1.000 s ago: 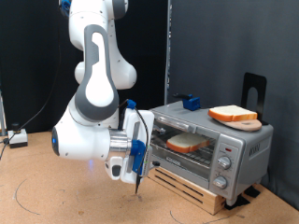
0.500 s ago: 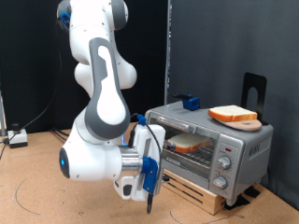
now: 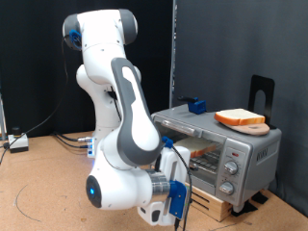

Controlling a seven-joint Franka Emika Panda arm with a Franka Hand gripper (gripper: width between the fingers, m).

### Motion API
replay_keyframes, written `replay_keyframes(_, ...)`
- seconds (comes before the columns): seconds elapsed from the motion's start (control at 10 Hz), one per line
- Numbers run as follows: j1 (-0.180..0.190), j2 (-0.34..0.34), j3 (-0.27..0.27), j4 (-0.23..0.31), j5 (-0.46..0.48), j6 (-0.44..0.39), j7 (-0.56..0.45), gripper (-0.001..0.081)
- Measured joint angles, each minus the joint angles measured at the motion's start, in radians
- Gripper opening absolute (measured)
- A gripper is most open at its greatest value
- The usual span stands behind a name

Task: Make a piece of toast with the oven

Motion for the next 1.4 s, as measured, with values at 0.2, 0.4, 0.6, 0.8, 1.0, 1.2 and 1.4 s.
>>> replay_keyframes(0.2, 0.023, 0.04, 0.009, 0.03, 0.0, 0.024, -0.013, 0.0809)
replay_keyframes(0.4, 0.032, 0.07, 0.03, 0.049, 0.026, 0.037, -0.04, 0.0809)
replay_keyframes(0.6, 0.034, 0.086, 0.053, 0.055, 0.048, 0.038, -0.055, 0.0809)
replay_keyframes(0.8, 0.036, 0.09, 0.068, 0.055, 0.05, 0.038, -0.055, 0.0809)
replay_keyframes(1.0, 0.038, 0.091, 0.074, 0.053, 0.05, 0.038, -0.055, 0.0809)
replay_keyframes(1.2, 0.042, 0.092, 0.079, 0.052, 0.05, 0.039, -0.058, 0.0809)
replay_keyframes(1.4, 0.049, 0.092, 0.086, 0.05, 0.05, 0.045, -0.064, 0.0809)
